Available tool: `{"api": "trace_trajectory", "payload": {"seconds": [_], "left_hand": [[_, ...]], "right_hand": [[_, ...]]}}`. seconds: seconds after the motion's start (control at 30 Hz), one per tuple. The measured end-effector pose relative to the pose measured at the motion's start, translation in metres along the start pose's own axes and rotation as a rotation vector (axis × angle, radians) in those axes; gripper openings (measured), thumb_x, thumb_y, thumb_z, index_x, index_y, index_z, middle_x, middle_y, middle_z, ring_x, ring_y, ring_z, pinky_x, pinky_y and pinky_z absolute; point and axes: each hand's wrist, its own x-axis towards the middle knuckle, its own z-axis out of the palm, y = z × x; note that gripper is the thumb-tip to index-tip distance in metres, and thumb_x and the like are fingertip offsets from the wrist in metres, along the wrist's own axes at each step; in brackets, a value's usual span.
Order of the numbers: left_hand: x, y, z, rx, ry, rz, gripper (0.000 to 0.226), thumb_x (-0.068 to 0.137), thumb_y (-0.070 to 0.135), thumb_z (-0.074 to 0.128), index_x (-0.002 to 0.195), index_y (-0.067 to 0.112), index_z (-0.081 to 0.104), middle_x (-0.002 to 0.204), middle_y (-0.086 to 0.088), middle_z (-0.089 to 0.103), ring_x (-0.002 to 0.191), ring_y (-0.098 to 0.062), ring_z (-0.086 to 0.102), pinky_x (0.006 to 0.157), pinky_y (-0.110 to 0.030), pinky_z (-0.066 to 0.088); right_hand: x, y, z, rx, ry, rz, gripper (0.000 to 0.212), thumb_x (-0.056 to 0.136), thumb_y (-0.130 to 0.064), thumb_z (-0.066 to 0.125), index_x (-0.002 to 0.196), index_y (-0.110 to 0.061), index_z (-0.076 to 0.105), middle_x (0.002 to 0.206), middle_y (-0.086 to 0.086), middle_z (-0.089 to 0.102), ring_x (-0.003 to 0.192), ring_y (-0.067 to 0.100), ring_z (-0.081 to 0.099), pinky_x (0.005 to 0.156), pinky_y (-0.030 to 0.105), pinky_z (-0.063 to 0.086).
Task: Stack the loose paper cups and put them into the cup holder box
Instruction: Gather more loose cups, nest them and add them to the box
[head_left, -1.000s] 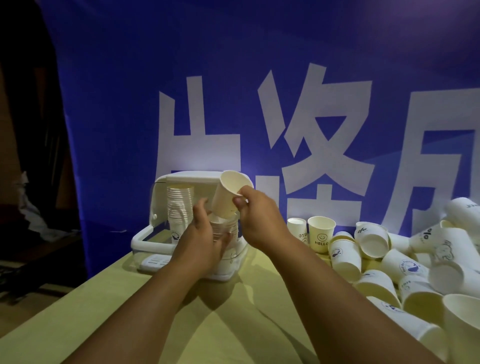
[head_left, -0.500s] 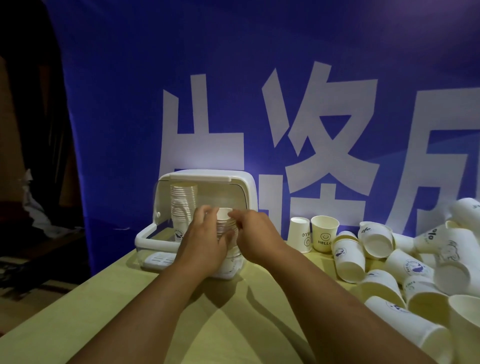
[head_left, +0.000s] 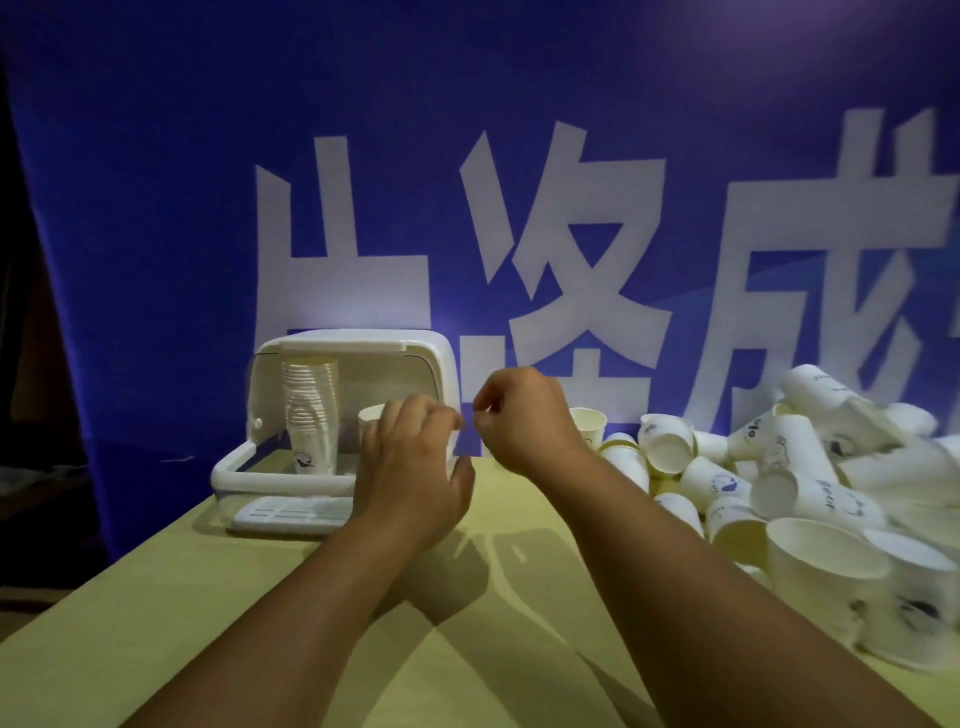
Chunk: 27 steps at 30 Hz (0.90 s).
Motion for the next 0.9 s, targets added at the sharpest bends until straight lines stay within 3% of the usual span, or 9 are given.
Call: {"api": "trace_trajectory", "payload": {"seconds": [0.1, 0.17, 0.33, 0.47, 0.6, 0.7, 0.77, 0.83, 0.9], "left_hand": [[-0.007, 0.033, 0.000, -0.152, -0.157, 0.112, 0.025, 0.091, 0.039, 0.065, 0.114, 0.030, 0.060, 0.114, 0.012, 0.053, 0.107, -0.009, 0.046, 0.091, -0.025, 0.036], [-0.016, 0.055, 0.000, -0.237, -0.297, 0.151, 0.026, 0.094, 0.040, 0.065, 0.118, 0.033, 0.059, 0.122, 0.015, 0.056, 0.109, -0.005, 0.048, 0.095, -0.021, 0.039], [-0.046, 0.102, -0.001, -0.462, -0.534, 0.232, 0.045, 0.091, 0.055, 0.062, 0.132, 0.058, 0.042, 0.138, 0.035, 0.042, 0.115, 0.006, 0.043, 0.094, -0.021, 0.040], [-0.050, 0.121, 0.008, -0.404, -0.663, 0.381, 0.064, 0.091, 0.048, 0.064, 0.144, 0.055, 0.029, 0.148, 0.022, 0.034, 0.126, -0.002, 0.034, 0.106, -0.028, 0.034], [-0.050, 0.121, 0.023, -0.292, -0.627, 0.474, 0.068, 0.093, 0.048, 0.062, 0.149, 0.047, 0.025, 0.150, 0.017, 0.032, 0.134, -0.007, 0.027, 0.108, -0.027, 0.029], [-0.049, 0.119, 0.032, -0.211, -0.549, 0.551, 0.069, 0.094, 0.054, 0.058, 0.153, 0.043, 0.024, 0.153, 0.015, 0.025, 0.134, -0.008, 0.020, 0.110, -0.027, 0.028], [-0.049, 0.119, 0.036, -0.214, -0.526, 0.553, 0.068, 0.093, 0.054, 0.061, 0.151, 0.043, 0.028, 0.150, 0.014, 0.027, 0.131, -0.009, 0.022, 0.108, -0.027, 0.029], [-0.049, 0.119, 0.038, -0.254, -0.512, 0.543, 0.065, 0.090, 0.052, 0.064, 0.147, 0.041, 0.035, 0.148, 0.017, 0.032, 0.129, -0.006, 0.024, 0.107, -0.025, 0.030], [-0.049, 0.118, 0.040, -0.307, -0.517, 0.512, 0.060, 0.090, 0.047, 0.066, 0.143, 0.039, 0.039, 0.145, 0.018, 0.038, 0.128, -0.003, 0.028, 0.107, -0.024, 0.033]], "right_hand": [[-0.012, 0.016, -0.037, -0.082, 0.005, 0.037, 0.015, 0.089, -0.015, 0.071, 0.104, -0.016, 0.072, 0.099, -0.001, 0.068, 0.088, 0.014, 0.063, 0.076, 0.021, 0.051], [-0.022, 0.033, -0.063, -0.175, -0.056, 0.085, 0.017, 0.087, -0.016, 0.073, 0.104, -0.018, 0.071, 0.098, -0.001, 0.068, 0.087, 0.015, 0.063, 0.076, 0.023, 0.053], [-0.042, 0.082, -0.101, -0.425, -0.075, 0.213, 0.013, 0.079, -0.017, 0.078, 0.084, -0.020, 0.067, 0.082, 0.000, 0.065, 0.072, 0.015, 0.061, 0.069, 0.029, 0.057], [-0.049, 0.102, -0.100, -0.530, -0.199, 0.252, 0.036, 0.070, -0.025, 0.085, 0.100, -0.021, 0.066, 0.086, -0.002, 0.065, 0.077, 0.015, 0.063, 0.075, 0.033, 0.058], [-0.049, 0.110, -0.095, -0.556, -0.237, 0.295, 0.049, 0.066, -0.026, 0.088, 0.109, -0.020, 0.065, 0.091, -0.001, 0.063, 0.084, 0.019, 0.064, 0.081, 0.038, 0.058], [-0.047, 0.118, -0.095, -0.594, -0.264, 0.349, 0.044, 0.073, -0.024, 0.083, 0.112, -0.018, 0.063, 0.098, 0.002, 0.064, 0.092, 0.023, 0.064, 0.084, 0.036, 0.052], [-0.046, 0.121, -0.093, -0.590, -0.265, 0.376, 0.041, 0.076, -0.023, 0.079, 0.113, -0.019, 0.063, 0.102, 0.003, 0.064, 0.099, 0.025, 0.062, 0.085, 0.038, 0.048], [-0.046, 0.122, -0.093, -0.607, -0.261, 0.407, 0.047, 0.072, -0.025, 0.082, 0.113, -0.022, 0.061, 0.102, 0.002, 0.063, 0.102, 0.025, 0.060, 0.097, 0.044, 0.047], [-0.044, 0.123, -0.091, -0.593, -0.240, 0.404, 0.045, 0.072, -0.025, 0.081, 0.112, -0.021, 0.061, 0.100, 0.003, 0.063, 0.100, 0.026, 0.061, 0.094, 0.043, 0.049]]}}
